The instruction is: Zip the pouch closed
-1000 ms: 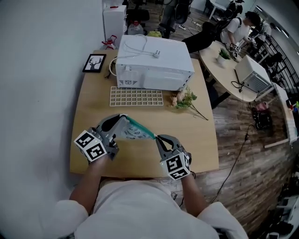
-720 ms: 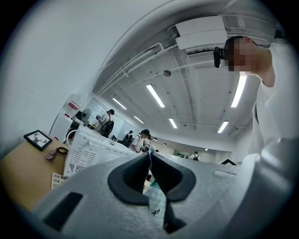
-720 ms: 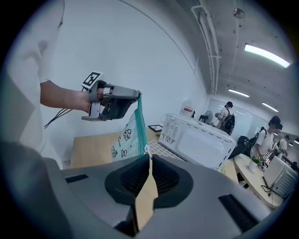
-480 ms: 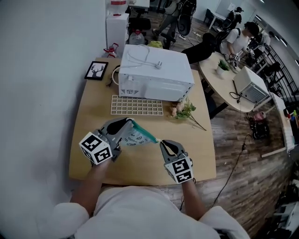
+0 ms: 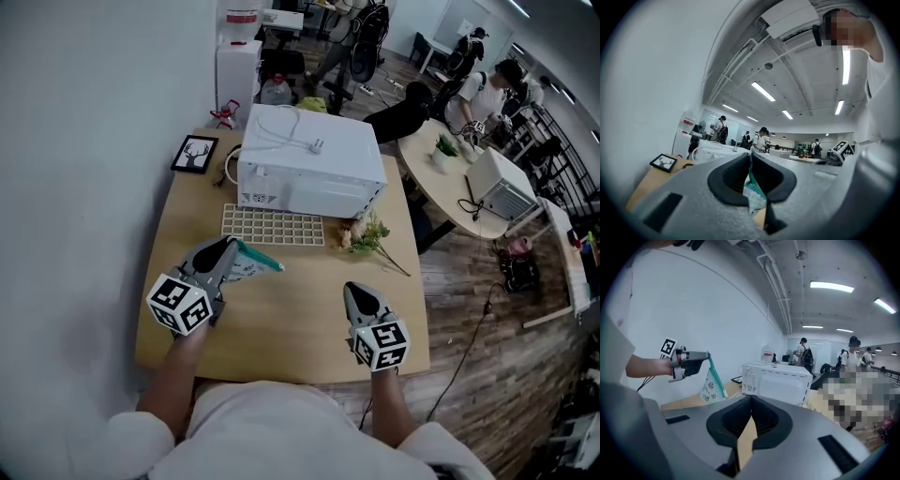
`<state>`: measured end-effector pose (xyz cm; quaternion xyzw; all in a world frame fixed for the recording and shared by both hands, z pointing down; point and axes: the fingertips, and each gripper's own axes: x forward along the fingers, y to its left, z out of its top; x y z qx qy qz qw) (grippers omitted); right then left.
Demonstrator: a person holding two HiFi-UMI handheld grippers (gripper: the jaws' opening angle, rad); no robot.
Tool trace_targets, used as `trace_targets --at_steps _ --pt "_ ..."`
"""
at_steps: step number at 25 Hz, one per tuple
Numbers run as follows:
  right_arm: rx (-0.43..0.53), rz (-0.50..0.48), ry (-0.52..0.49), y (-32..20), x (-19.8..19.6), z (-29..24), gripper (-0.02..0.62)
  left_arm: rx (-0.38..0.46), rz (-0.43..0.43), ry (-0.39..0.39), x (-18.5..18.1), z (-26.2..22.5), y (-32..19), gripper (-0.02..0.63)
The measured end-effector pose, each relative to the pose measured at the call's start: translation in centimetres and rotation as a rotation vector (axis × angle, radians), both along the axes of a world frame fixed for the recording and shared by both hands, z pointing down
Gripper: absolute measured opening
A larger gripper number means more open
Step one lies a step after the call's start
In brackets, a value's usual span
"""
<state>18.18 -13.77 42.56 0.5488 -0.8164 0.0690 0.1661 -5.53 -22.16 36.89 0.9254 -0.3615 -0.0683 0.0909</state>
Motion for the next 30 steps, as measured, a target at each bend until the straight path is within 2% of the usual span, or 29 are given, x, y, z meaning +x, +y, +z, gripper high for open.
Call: trace_targets --at_steps 7,13,17,21,30 --pt "0.021 0.127 -0.147 1.2 4.4 -1.2 -0.002 0.019 -0.159 -0.031 -6.2 0.0 1.2 0.027" --pt "0.061 0.206 -0.198 2.7 7.3 -2.9 -0.002 0.032 -0.266 -0.024 -10.1 -0.5 3.0 0.028" --pt "0.095 0.237 -0.181 3.5 8.3 -4.6 -0.002 0.023 -0.345 0.012 -12.5 -1.1 4.3 0.028" --pt "0.124 0.235 -0.143 3.9 8.1 -5.8 -0.002 0.03 -0.386 0.039 -14.2 -1.6 5.7 0.028" --pt "0.137 0.188 -0.096 3.7 5.3 -5.9 -0.002 0.043 -0.396 0.055 -15.3 -2.0 7.5 0.028"
